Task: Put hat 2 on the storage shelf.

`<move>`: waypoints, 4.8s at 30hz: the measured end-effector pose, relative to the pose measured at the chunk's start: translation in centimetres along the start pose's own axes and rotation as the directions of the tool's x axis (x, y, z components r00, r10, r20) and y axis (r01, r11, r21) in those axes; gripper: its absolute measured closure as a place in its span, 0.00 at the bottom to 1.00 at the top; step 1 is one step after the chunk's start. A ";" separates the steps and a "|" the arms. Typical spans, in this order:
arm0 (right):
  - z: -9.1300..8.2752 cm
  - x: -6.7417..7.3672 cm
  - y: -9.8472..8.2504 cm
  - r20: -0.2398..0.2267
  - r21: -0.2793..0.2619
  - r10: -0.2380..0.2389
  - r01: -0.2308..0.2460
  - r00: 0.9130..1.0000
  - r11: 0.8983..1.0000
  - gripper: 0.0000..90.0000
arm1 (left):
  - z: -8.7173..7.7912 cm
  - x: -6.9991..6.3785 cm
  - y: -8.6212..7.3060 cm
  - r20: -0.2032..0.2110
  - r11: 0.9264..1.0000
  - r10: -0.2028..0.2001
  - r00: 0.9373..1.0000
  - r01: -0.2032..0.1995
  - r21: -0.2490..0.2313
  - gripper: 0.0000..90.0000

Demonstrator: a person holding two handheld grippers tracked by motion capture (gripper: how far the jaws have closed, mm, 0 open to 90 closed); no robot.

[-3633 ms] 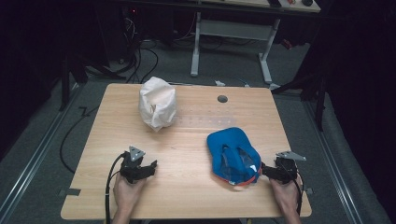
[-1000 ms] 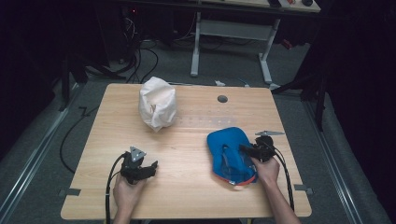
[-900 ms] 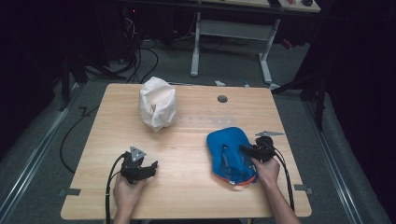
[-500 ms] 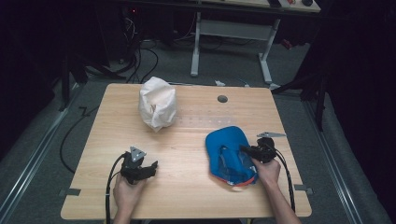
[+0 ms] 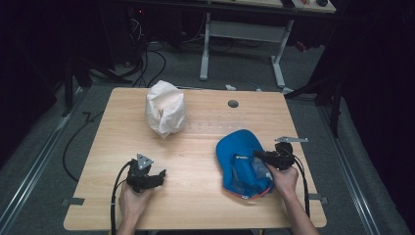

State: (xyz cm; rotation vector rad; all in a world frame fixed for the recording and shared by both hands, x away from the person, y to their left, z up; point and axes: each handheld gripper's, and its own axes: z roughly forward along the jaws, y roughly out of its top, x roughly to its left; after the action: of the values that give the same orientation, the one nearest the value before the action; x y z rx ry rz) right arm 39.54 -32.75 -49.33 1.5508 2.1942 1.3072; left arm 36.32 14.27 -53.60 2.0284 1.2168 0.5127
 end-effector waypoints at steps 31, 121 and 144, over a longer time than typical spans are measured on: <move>0.1 4.1 4.0 -0.089 -0.012 -0.022 0.021 0.996 1.000 0.96 | 0.5 -6.5 4.6 0.127 0.974 0.218 0.968 -0.207 -0.092 0.22; 5.0 9.5 4.6 -0.182 0.220 -0.120 0.160 0.976 0.962 0.93 | -0.3 -9.1 6.9 0.210 0.922 0.370 0.905 -0.330 -0.202 0.74; 3.9 8.5 5.3 -0.213 0.118 -0.039 0.066 0.976 0.991 0.56 | -1.7 -8.5 8.3 0.235 0.915 0.387 0.892 -0.339 -0.219 0.95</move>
State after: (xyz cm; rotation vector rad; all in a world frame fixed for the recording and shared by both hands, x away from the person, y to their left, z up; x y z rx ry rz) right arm 41.54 -23.06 -45.05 1.4427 2.4705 1.4008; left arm 36.12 4.83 -46.12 2.1001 0.6044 0.4739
